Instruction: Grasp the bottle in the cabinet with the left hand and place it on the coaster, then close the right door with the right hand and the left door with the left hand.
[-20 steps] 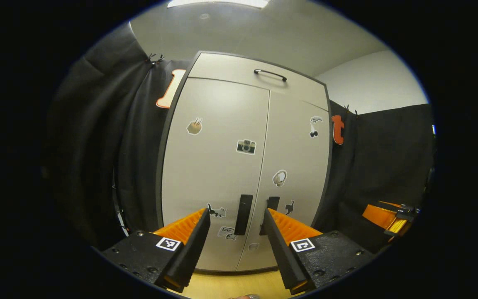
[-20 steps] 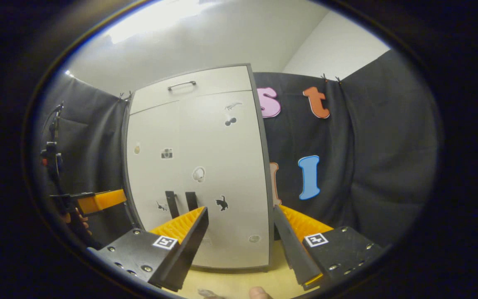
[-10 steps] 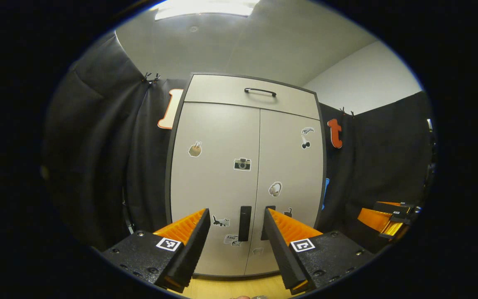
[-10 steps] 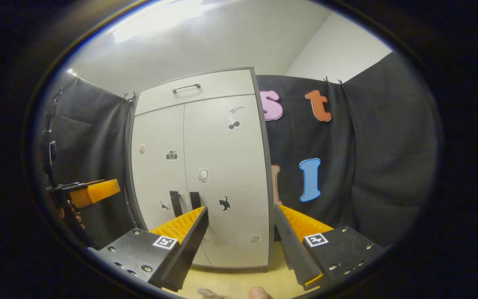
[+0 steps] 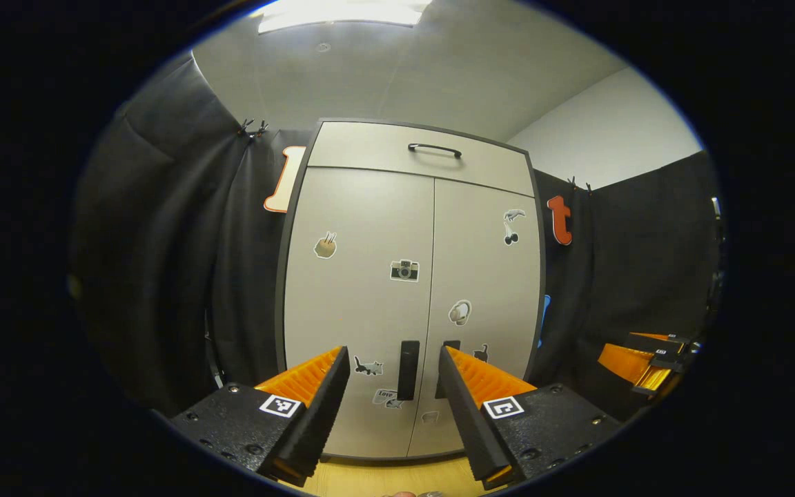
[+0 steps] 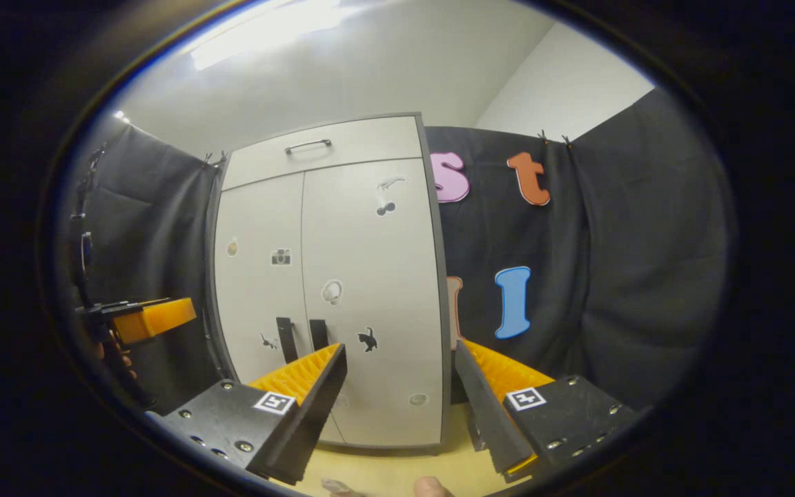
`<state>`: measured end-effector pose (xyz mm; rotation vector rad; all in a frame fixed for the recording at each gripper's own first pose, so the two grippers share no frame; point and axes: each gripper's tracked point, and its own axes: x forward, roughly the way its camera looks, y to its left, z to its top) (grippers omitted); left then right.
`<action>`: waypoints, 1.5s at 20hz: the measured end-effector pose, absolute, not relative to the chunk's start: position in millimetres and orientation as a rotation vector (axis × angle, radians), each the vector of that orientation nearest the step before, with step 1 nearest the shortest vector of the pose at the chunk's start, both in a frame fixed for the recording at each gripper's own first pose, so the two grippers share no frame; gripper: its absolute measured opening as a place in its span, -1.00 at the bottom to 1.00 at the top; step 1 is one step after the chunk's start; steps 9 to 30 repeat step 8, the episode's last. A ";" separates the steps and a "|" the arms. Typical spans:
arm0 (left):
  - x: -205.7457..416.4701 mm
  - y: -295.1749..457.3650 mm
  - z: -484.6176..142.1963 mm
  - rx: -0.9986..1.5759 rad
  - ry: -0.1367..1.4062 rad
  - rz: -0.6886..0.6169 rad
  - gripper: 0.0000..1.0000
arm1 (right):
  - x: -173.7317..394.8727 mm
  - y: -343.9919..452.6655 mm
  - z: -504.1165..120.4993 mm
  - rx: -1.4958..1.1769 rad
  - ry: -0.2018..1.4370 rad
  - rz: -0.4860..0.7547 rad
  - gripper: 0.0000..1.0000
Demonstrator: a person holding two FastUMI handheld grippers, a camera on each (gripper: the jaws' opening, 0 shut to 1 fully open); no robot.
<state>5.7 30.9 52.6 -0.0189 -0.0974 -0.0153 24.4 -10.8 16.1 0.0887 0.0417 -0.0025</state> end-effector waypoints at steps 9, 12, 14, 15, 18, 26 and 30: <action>7.0 29.4 50.9 -0.018 -0.097 -0.019 0.61 | 23.7 -17.8 12.9 0.079 0.046 -0.023 0.86; 7.0 29.4 50.9 -0.018 -0.097 -0.019 0.61 | 23.7 -17.8 12.9 0.079 0.046 -0.023 0.86; 7.0 29.4 50.9 -0.018 -0.097 -0.019 0.61 | 23.7 -17.8 12.9 0.079 0.046 -0.023 0.86; 7.0 29.4 50.9 -0.018 -0.097 -0.019 0.61 | 23.7 -17.8 12.9 0.079 0.046 -0.023 0.86; 7.0 29.4 50.9 -0.018 -0.097 -0.019 0.61 | 23.7 -17.8 12.9 0.079 0.046 -0.023 0.86; 7.0 29.4 50.9 -0.018 -0.097 -0.019 0.61 | 23.7 -17.8 12.9 0.079 0.046 -0.023 0.86; 7.0 29.4 50.9 -0.018 -0.097 -0.019 0.61 | 23.7 -17.8 12.9 0.079 0.046 -0.023 0.86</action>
